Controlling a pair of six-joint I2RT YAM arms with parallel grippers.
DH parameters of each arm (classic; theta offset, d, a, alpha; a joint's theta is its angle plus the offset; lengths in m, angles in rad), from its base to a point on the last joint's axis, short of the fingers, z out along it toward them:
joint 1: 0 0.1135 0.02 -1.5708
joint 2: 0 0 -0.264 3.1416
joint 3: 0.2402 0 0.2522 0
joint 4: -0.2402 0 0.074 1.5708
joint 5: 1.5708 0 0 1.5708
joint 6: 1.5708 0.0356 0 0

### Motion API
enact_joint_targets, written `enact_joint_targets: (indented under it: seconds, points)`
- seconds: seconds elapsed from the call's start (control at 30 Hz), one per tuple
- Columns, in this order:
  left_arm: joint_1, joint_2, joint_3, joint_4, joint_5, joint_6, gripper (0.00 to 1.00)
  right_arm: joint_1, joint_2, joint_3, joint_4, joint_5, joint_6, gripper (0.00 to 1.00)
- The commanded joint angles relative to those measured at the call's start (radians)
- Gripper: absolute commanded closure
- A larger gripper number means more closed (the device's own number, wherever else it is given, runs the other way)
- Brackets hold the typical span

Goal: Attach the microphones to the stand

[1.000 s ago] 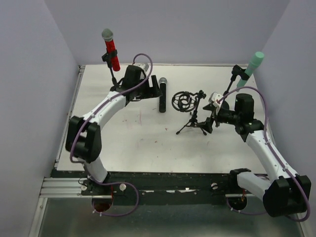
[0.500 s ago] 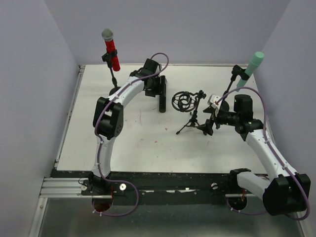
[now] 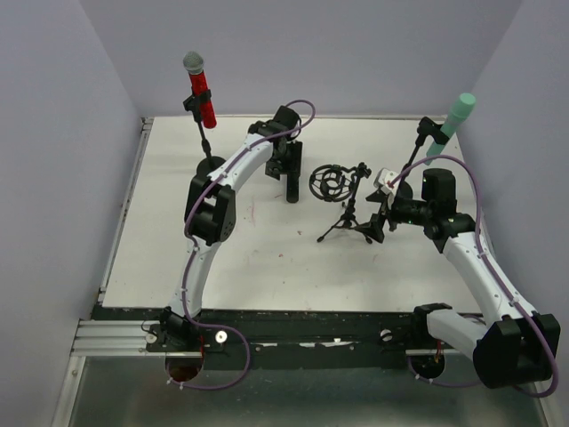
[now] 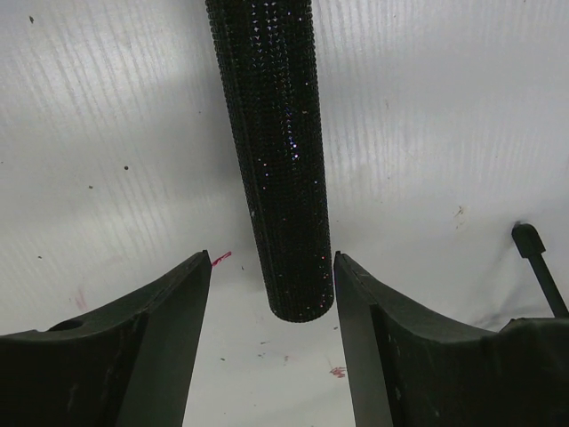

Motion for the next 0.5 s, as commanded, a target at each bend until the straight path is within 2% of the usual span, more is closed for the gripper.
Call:
enact_joint_targets:
  seconds: [0.0,0.47]
  points:
    - [-0.014,0.035,0.025,-0.053,0.004,0.015,0.35,-0.004,-0.005,0.033,-0.03,0.004,-0.009,0.0]
    - [-0.031,0.068,0.037,-0.057,0.087,0.024,0.36,-0.004,-0.033,0.042,-0.038,0.001,-0.003,0.0]
